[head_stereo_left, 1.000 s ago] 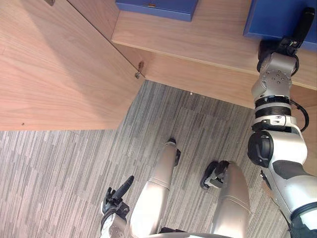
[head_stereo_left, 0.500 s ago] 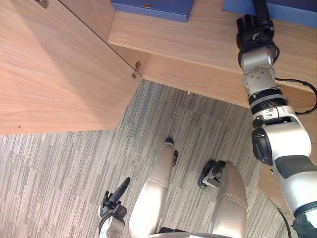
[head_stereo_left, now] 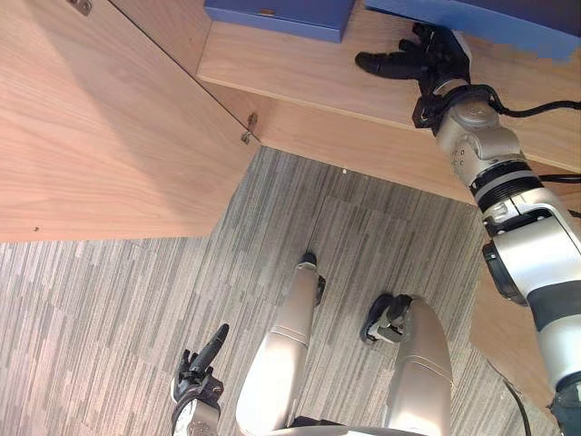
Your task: Walk over to the cabinet, pick up the folder, carry it to the office cabinet, place the folder inside the office cabinet, then close the office cabinet door
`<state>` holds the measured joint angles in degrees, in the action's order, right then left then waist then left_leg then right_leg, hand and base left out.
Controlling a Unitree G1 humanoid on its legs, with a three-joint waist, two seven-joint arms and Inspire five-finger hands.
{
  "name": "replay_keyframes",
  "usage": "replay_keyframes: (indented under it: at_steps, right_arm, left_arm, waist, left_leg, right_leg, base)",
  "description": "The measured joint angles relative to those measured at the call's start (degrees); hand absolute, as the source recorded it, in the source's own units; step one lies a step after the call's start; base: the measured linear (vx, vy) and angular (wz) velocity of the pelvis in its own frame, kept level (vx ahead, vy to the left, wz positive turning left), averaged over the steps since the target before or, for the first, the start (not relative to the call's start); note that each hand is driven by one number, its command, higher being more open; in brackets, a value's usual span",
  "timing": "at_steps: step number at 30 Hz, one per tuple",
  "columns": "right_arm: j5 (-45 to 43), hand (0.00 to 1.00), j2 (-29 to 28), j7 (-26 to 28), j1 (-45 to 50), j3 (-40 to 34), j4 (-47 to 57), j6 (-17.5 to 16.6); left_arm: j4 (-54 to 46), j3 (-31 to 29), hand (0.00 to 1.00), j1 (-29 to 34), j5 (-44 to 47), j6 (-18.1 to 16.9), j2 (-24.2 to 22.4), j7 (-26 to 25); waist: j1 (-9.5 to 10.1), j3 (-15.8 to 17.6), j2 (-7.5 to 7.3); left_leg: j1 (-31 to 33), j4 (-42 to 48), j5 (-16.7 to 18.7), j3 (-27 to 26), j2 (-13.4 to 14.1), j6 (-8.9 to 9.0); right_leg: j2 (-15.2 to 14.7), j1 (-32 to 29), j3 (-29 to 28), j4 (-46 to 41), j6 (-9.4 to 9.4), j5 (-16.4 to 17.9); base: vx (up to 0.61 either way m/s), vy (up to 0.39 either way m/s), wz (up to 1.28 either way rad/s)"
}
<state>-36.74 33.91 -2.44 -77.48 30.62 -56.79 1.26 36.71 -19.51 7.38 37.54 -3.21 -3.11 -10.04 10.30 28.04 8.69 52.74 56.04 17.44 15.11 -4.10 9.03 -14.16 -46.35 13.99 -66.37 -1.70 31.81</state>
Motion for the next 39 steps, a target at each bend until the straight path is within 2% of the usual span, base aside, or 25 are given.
replay_keyframes:
  at_steps: [5, 8, 10, 13, 15, 18, 22, 25, 28, 30, 32, 34, 35, 37, 38, 39]
  right_arm:
    - [9.9, 1.00, 4.4, 5.5, 6.2, 1.6, 11.2, 0.0]
    - [16.1, 1.00, 9.8, 10.9, 11.0, 7.8, 23.7, -0.6]
    - [19.8, 1.00, 12.3, 12.3, 13.3, 11.4, 29.4, -1.3]
    - [24.7, 1.00, 16.3, 15.6, 15.2, 14.5, 36.4, -1.5]
    - [27.6, 1.00, 16.7, 16.8, 15.9, 16.1, 38.3, -1.6]
    - [30.0, 1.00, 18.0, 21.5, 17.1, 20.8, 40.8, -1.3]
    - [30.4, 1.00, 16.9, 24.4, 20.8, 23.2, 41.8, -0.8]
    - [32.2, 1.00, 12.5, 25.0, 23.4, 23.3, 41.1, -0.1]
    - [32.2, 1.00, 4.9, 24.5, 26.8, 21.0, 37.3, -0.3]
    - [32.2, 1.00, -4.5, 21.5, 30.6, 16.7, 29.9, -0.5]
    - [32.3, 1.00, -10.9, 18.6, 33.3, 13.1, 23.4, -0.6]
    - [34.6, 1.00, -20.3, 14.3, 39.5, 6.9, 13.9, -0.7]
    - [34.6, 1.00, -21.1, 14.0, 40.3, 6.3, 13.0, -0.7]
    - [34.9, 1.00, -26.6, 12.0, 48.1, -0.7, 7.5, -0.9]
    - [34.9, 1.00, -27.8, 11.3, 49.9, -2.8, 6.0, -1.1]
    - [34.7, 1.00, -29.6, 10.1, 53.1, -6.2, 3.4, -1.2]
  left_arm:
    - [-0.6, 0.1, 1.00, 0.1, -0.4, 0.0, 0.3, 2.4]
    - [-1.7, 0.3, 1.00, 0.7, -1.2, 0.0, 0.5, 3.4]
    - [-2.1, 0.5, 1.00, 0.8, -1.2, -0.1, 1.0, 4.4]
    - [-3.1, 0.5, 1.00, 0.9, -2.0, -0.4, 1.4, 5.5]
    - [-3.1, 0.5, 1.00, 0.9, -2.2, -0.5, 1.9, 5.6]
    - [-3.5, 0.2, 1.00, 1.5, -2.5, -0.5, 2.3, 5.6]
    - [-3.6, 0.1, 1.00, 1.7, -4.1, -0.5, 2.7, 5.6]
    - [-2.1, 0.1, 1.00, 1.7, -5.6, -0.6, 2.8, 5.6]
    - [0.4, 0.1, 1.00, 1.7, -9.3, -1.1, 2.9, 5.6]
    - [3.2, 0.2, 1.00, 1.3, -12.9, -1.8, 2.9, 5.8]
    - [5.6, 0.5, 1.00, 0.4, -14.7, -2.2, 3.6, 5.5]
    - [10.6, 0.8, 1.00, -1.1, -20.1, -2.5, 4.8, 5.1]
    - [11.2, 0.9, 1.00, -1.1, -20.7, -2.5, 5.0, 5.1]
    - [14.6, 0.6, 1.00, -1.1, -26.1, -2.4, 5.6, 5.0]
    - [15.2, 0.6, 1.00, -1.1, -27.2, -2.4, 5.6, 5.0]
    - [16.4, 0.6, 1.00, -1.0, -29.5, -2.4, 5.5, 5.0]
  waist:
    - [-0.82, 0.5, -1.46]
    - [-1.51, 0.9, -2.66]
    - [-1.60, 1.0, -3.88]
    - [-1.86, 1.3, -4.80]
    - [-2.22, 1.4, -5.37]
    - [-2.03, 1.2, -6.67]
    - [-1.97, 1.0, -7.54]
    - [-1.89, 0.9, -8.17]
    - [-1.92, -0.3, -9.68]
    - [-1.14, -1.9, -10.93]
    - [-0.03, -3.2, -11.85]
    - [0.69, -7.1, -12.49]
    - [0.60, -7.7, -12.61]
    - [-0.17, -12.6, -12.54]
    - [-0.50, -13.7, -12.35]
    - [-1.39, -15.4, -11.36]
  left_leg:
    - [-1.7, -1.4, 0.0, -0.1, 0.6, 0.00]
    - [-2.9, -2.4, 0.0, -0.5, 1.5, -0.03]
    - [-4.0, -3.4, 0.0, -1.2, 2.0, -0.05]
    - [-4.7, -3.8, 0.0, -1.8, 2.7, -0.11]
    - [-5.7, -4.2, 0.4, -2.1, 3.1, -0.69]
    - [-7.8, -5.2, 0.8, -3.4, 3.9, -1.43]
    - [-10.2, -7.1, 0.8, -4.1, 4.5, -2.01]
    - [-16.2, -12.4, -0.1, -5.9, 6.4, -2.98]
    - [-24.1, -19.4, -1.7, -8.9, 8.9, -3.55]
    - [-29.0, -21.6, -2.1, -9.8, 10.8, -3.82]
    - [-31.4, -21.5, -2.1, -6.6, 10.6, -3.87]
    - [-36.7, -23.9, -2.1, -2.7, 10.7, -3.86]
    - [-37.3, -24.4, -2.1, -2.7, 10.7, -3.86]
    - [-42.5, -29.0, -2.2, -5.6, 11.3, -3.85]
    - [-43.7, -29.8, -2.2, -6.5, 11.4, -3.84]
    - [-45.1, -29.4, -2.2, -8.4, 11.6, -3.82]
  right_leg:
    - [0.5, 1.8, 0.3, 1.7, -0.19, -0.4]
    - [1.2, 3.0, 0.3, 3.6, -0.49, -1.2]
    - [1.4, 3.6, 0.1, 4.4, -0.65, -1.6]
    - [1.8, 4.2, 0.1, 5.4, -0.70, -2.0]
    - [2.0, 5.3, 0.1, 6.0, -0.52, -2.2]
    - [2.2, 7.4, 0.2, 7.9, 0.17, -2.6]
    - [2.6, 10.3, 0.3, 11.3, 0.23, -3.7]
    - [4.2, 15.8, 0.3, 18.4, -0.04, -6.9]
    - [6.5, 22.7, 0.0, 28.0, -0.10, -11.4]
    - [9.5, 27.5, -2.3, 34.6, -0.06, -14.5]
    - [11.1, 29.7, -4.8, 37.1, 0.06, -15.8]
    - [13.2, 33.4, -8.5, 41.3, 0.26, -18.5]
    - [13.3, 33.8, -8.9, 41.9, 0.21, -18.7]
    - [14.3, 35.5, -13.2, 44.7, -0.64, -20.6]
    - [14.5, 35.7, -14.6, 45.1, -0.88, -21.1]
    - [15.0, 36.7, -17.3, 46.4, -1.48, -22.4]
  base:
    - [0.06, 0.005, -0.04]
    - [0.08, 0.033, -0.11]
    - [0.07, 0.036, -0.17]
    - [0.06, 0.032, -0.13]
    - [0.05, 0.040, -0.09]
    - [0.04, 0.044, -0.13]
    - [0.05, 0.071, -0.12]
    - [0.08, 0.085, -0.40]
    - [0.12, 0.066, -0.59]
    - [0.14, 0.067, -0.82]
    - [0.10, 0.035, -0.84]
    - [0.11, 0.026, -0.93]
    - [0.09, 0.030, -0.76]
    - [0.10, 0.065, -0.91]
    - [0.13, 0.111, -1.20]
    - [0.10, 0.157, -1.51]
